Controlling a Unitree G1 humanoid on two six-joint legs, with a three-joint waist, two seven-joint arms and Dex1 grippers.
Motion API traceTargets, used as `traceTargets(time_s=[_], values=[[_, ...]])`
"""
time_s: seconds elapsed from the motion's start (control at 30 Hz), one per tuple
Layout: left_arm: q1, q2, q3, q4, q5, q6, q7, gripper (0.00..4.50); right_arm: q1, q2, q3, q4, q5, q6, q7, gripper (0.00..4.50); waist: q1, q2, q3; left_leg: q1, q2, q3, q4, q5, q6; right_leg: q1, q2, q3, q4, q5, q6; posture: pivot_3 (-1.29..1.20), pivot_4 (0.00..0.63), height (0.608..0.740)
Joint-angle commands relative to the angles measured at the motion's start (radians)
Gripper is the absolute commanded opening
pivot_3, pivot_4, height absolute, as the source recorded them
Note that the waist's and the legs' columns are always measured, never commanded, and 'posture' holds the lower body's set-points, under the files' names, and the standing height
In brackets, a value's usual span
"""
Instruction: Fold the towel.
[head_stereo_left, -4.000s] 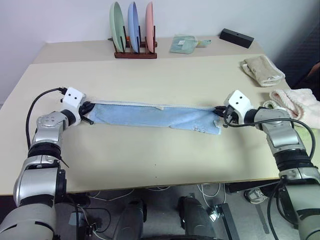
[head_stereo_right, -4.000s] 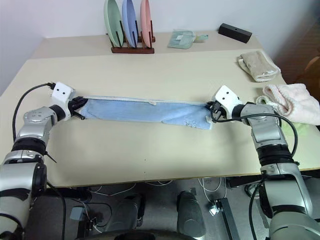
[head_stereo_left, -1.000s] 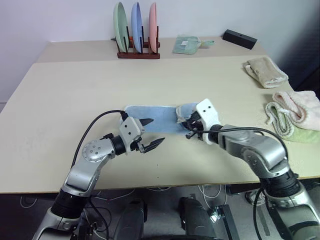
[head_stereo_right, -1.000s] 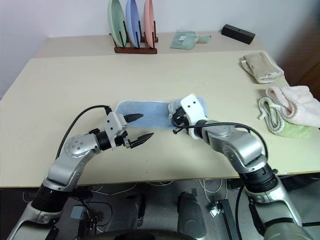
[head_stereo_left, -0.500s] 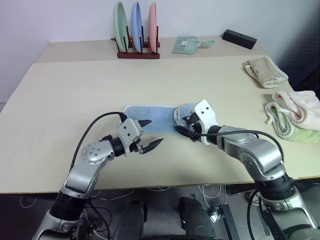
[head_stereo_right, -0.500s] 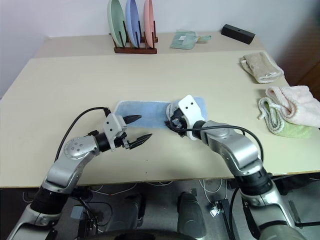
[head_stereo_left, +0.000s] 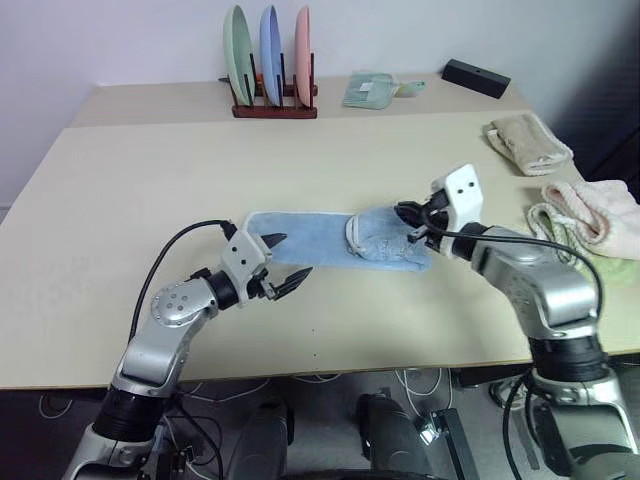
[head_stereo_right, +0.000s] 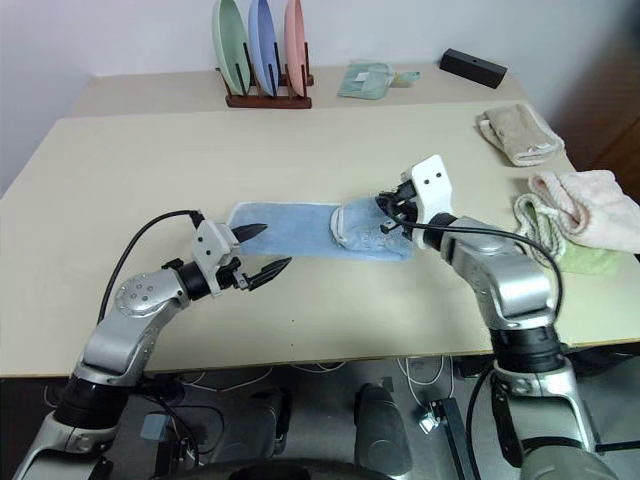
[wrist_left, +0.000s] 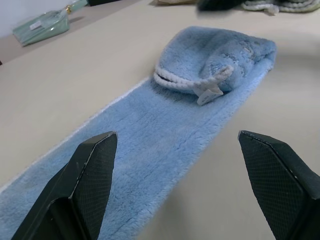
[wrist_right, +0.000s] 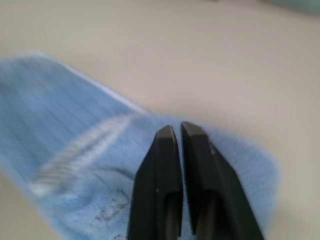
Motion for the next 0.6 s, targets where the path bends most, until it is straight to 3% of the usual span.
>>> traceTargets(time_s=[0.03, 0.23, 0.43, 0.53, 0.6], values=[[0.006, -0.005, 0.014, -0.017, -0.003, -0.005, 0.01, 3.96, -0.032, 0.061, 0.07, 0.136, -0.089, -0.135, 0.028, 0.06, -0.001, 0.0, 0.0, 0.0, 0.0, 0.0, 0.0, 0.0, 0.0, 0.0, 0.0, 0.0, 0.0, 0.0, 0.0, 0.0, 0.15, 0.74], [0.054, 0.001, 0.039, -0.052, -0.01, 0.008, 0.034, 3.96, 0.027, 0.107, 0.118, 0.183, -0.154, -0.172, 0.054, 0.06, -0.004, 0.0, 0.0, 0.001, 0.0, 0.0, 0.0, 0.0, 0.0, 0.0, 0.0, 0.0, 0.001, 0.0, 0.0, 0.0, 0.15, 0.74], [0.126, -0.006, 0.083, -0.115, -0.051, 0.073, 0.066, 3.96, 0.046, 0.118, 0.042, 0.096, -0.135, -0.187, 0.05, 0.06, -0.002, 0.0, -0.001, 0.002, 0.0, 0.0, 0.0, 0.0, 0.0, 0.001, 0.0, 0.0, 0.0, 0.0, 0.0, 0.0, 0.15, 0.74], [0.181, -0.04, 0.171, -0.182, -0.192, 0.239, 0.119, 3.96, 0.033, 0.094, -0.011, 0.001, -0.096, -0.178, 0.081, 0.96, -0.003, 0.0, 0.0, 0.001, 0.0, 0.0, 0.0, 0.0, 0.0, 0.001, 0.0, 0.0, 0.0, 0.0, 0.0, 0.0, 0.15, 0.74], [0.23, -0.074, 0.24, -0.238, -0.331, 0.383, 0.18, 4.48, 0.023, 0.044, -0.008, -0.08, -0.103, -0.197, 0.132, 1.87, -0.003, 0.0, 0.0, 0.001, 0.0, -0.001, 0.0, 0.0, 0.0, 0.001, 0.0, 0.0, 0.0, 0.0, 0.0, 0.0, 0.15, 0.74]])
